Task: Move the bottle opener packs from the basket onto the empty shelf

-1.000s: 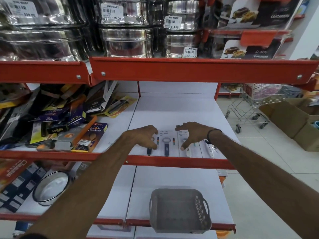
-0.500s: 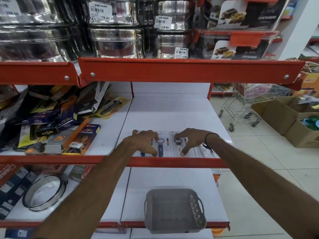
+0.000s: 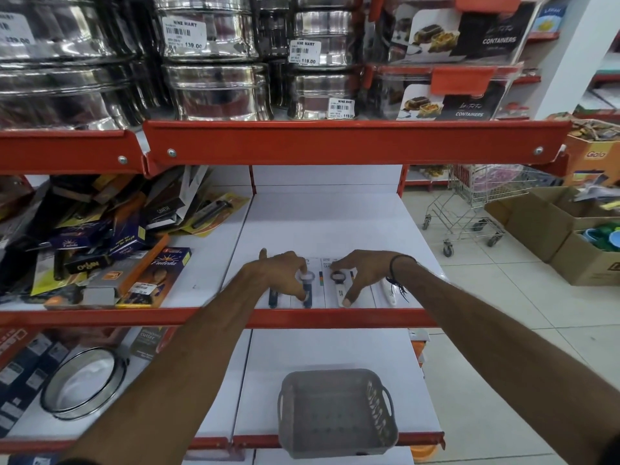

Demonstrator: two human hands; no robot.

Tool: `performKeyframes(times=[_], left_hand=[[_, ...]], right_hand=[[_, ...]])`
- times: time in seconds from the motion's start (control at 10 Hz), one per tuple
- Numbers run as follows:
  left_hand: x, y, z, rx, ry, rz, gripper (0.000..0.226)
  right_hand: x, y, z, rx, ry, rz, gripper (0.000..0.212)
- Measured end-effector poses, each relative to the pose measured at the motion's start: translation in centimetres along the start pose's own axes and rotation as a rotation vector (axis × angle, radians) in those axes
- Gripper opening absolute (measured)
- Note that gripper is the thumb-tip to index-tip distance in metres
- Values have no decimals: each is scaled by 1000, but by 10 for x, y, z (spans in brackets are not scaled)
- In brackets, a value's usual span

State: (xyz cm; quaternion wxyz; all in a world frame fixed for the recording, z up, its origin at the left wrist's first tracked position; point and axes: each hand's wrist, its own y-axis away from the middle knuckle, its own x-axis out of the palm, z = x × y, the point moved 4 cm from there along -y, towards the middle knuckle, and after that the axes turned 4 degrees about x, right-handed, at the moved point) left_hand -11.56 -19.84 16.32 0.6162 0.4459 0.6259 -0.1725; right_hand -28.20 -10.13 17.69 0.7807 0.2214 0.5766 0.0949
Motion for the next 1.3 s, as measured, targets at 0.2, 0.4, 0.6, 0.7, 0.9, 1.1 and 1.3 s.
performKeyframes(times=[0.2,0.4,0.6,0.7,0.9,1.1,1.3], left_hand=[[4,-11,-30,119,75,-72,88],[19,-11,-44,147,33,-47,84],[18,-11,-48,129,41,-76,75],[15,-13,-52,113,4,-51,73],[12,-15,-55,98,-22,4,70],[7,-15,-60,14,-1,-6,63],[12,-2,-64,16,47,-126,61]], right_hand=[[-13,19,-34,63,7,-40,104],[-2,34,-79,139,68,-8,103],[11,26,-78,109,-33,-60,102],[11,19,-69,86,-32,-94,101],[8,16,-65,97,-26,-105,104],[7,17,-62,124,-15,-83,107],[-1,29,-45,105,-53,-137,96]])
